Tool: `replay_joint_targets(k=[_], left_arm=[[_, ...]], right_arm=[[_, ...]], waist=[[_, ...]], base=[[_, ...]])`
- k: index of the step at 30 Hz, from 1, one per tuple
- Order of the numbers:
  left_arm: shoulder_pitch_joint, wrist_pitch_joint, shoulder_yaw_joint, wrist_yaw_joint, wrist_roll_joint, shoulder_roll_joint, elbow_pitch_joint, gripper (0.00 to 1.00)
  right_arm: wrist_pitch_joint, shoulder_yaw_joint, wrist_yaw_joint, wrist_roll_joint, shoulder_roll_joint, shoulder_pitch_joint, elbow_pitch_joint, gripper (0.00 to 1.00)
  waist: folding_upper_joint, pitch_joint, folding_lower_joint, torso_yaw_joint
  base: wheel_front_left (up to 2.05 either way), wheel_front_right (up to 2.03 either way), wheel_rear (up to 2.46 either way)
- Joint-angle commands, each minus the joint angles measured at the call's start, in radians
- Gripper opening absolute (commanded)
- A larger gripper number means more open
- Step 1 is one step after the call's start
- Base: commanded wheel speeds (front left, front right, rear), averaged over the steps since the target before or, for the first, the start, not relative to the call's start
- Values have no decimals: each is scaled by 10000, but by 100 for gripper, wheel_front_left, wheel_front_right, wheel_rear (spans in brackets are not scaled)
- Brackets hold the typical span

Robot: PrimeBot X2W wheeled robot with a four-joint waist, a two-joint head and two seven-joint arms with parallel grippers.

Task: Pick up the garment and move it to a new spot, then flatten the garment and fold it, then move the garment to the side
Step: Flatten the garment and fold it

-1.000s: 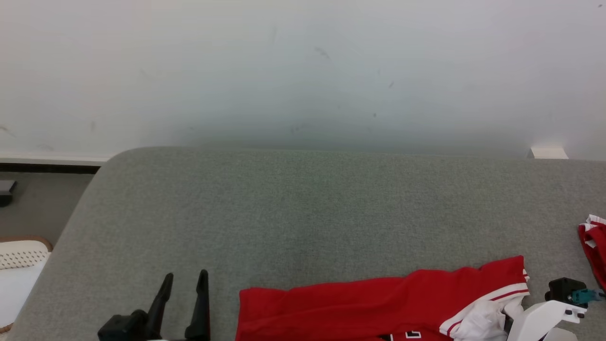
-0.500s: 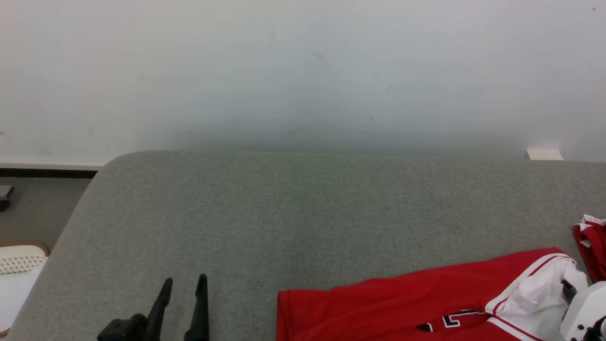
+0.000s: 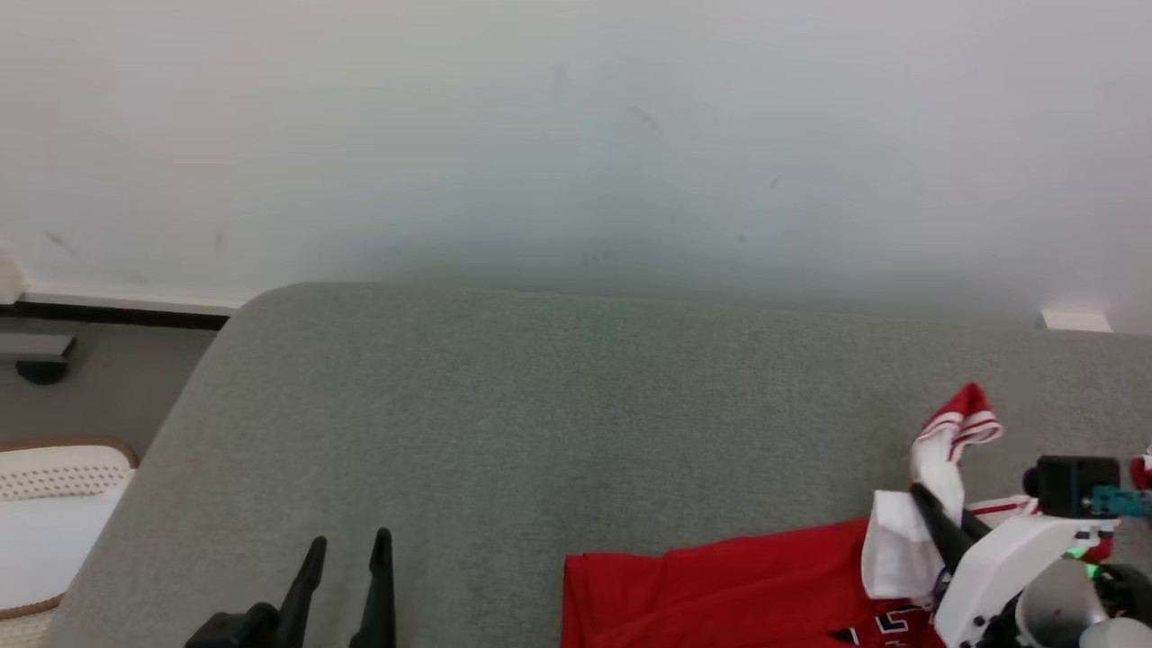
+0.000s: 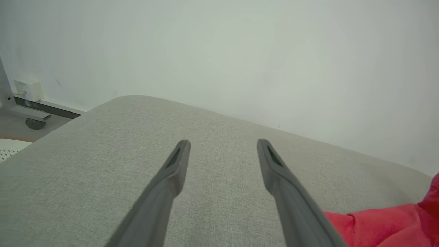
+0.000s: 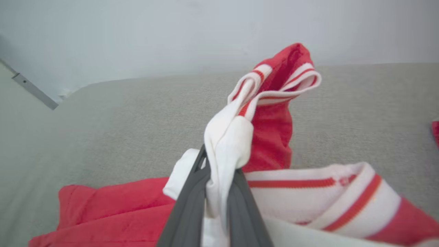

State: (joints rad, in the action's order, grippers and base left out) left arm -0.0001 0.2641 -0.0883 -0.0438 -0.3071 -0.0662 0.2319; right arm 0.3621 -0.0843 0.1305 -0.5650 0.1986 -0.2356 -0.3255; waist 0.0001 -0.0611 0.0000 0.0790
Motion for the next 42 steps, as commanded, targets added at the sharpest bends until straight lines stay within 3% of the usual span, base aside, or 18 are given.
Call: replay_joint_targets(k=[1,6,10,17,24,25,26,27,34,38,42], left_arm=[[69,-5,61,-44,188,-9,54,100],[-12,-5,34,-135,260,10,128,100],[-103,-6,45,-170,269,28,209,100],[-211,-5,39,-292,339,32,340,100],[-224,-5,143,-318,326,18,378,100],[-226,-5,146,-311,325,24,384,100],[-237,-5,147,-304,325,32,389,100],[-249,-5,154,-294,312,41,388,100],[-225,-5,234,-278,252,57,420,100],[-170,-5,285,-269,247,69,352,100],[-80,-6,343,-233,233,85,255,100]], right_arm=[[303,-201,-1,-67,-269,461,730,0],[1050,-651,0,-133,-1010,1546,2420,0],[1211,-1032,0,-122,-1307,2037,2699,0],[452,-1704,0,-964,-1476,1579,1492,0],[-338,-2660,0,-1951,-1469,928,36,0],[-462,-2834,0,-2098,-1467,815,-194,31],[-604,-3029,0,-2234,-1469,679,-329,86],[-718,-3286,0,-2506,-1469,563,-422,100],[-1649,-4425,0,-4469,-1454,13,225,100],[-2280,-4077,0,-4795,-1427,-141,1054,100],[-2782,-3336,0,-4537,-846,-30,2056,100]], waist=[[-1,-42,0,392],[-1,-55,0,1228],[-1,-65,0,1798],[-1,-56,0,2359],[-1,-19,0,2426],[-1,-5,0,2415],[-1,7,0,2398],[-1,21,0,2366],[-1,54,0,1832],[-1,35,0,1393],[-1,8,0,932]], base=[[0,0,0],[0,0,0],[0,0,0],[0,0,0],[0,0,0],[0,0,0],[0,0,0],[0,0,0],[0,0,0],[0,0,0],[0,0,0]])
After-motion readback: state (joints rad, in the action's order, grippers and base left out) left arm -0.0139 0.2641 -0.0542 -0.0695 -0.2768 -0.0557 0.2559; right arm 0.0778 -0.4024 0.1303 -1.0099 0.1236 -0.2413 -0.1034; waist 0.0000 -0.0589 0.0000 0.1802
